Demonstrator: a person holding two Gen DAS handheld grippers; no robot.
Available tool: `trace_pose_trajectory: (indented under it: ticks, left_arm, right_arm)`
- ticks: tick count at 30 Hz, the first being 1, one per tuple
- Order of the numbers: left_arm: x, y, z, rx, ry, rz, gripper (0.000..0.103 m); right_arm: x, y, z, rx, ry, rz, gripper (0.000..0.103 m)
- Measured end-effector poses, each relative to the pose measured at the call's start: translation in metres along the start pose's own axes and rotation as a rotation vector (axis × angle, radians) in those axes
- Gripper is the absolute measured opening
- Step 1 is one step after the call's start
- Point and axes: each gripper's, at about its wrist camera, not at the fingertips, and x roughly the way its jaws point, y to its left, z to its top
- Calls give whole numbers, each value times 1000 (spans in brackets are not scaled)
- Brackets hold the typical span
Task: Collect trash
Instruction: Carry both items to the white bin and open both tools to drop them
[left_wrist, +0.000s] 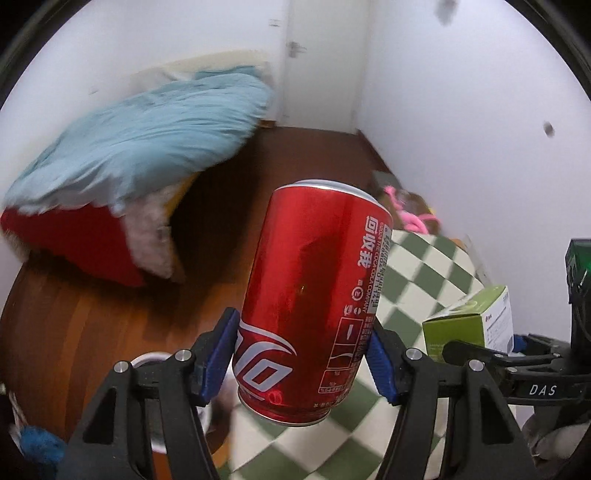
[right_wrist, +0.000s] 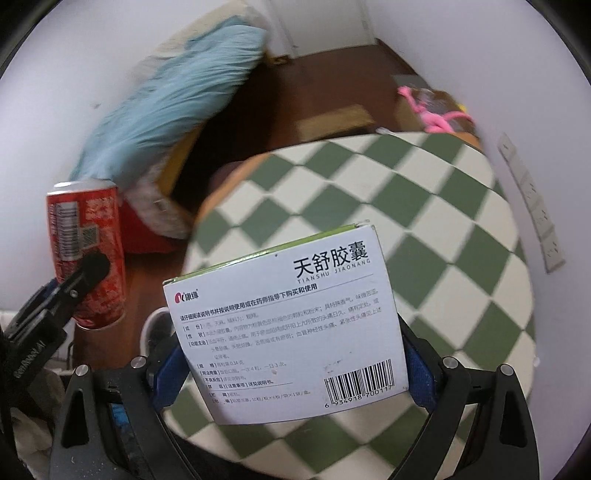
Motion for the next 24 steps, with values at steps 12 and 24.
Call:
trace_pose_trajectory:
  ticks: [12, 24]
  left_arm:
    - [-6, 204, -68, -302, 133, 158, 62]
    - [109, 313, -135, -552, 377, 118, 62]
  right_arm:
    - [54, 206, -57, -206, 96, 187, 97]
    - [239, 302, -107, -279, 369, 128, 97]
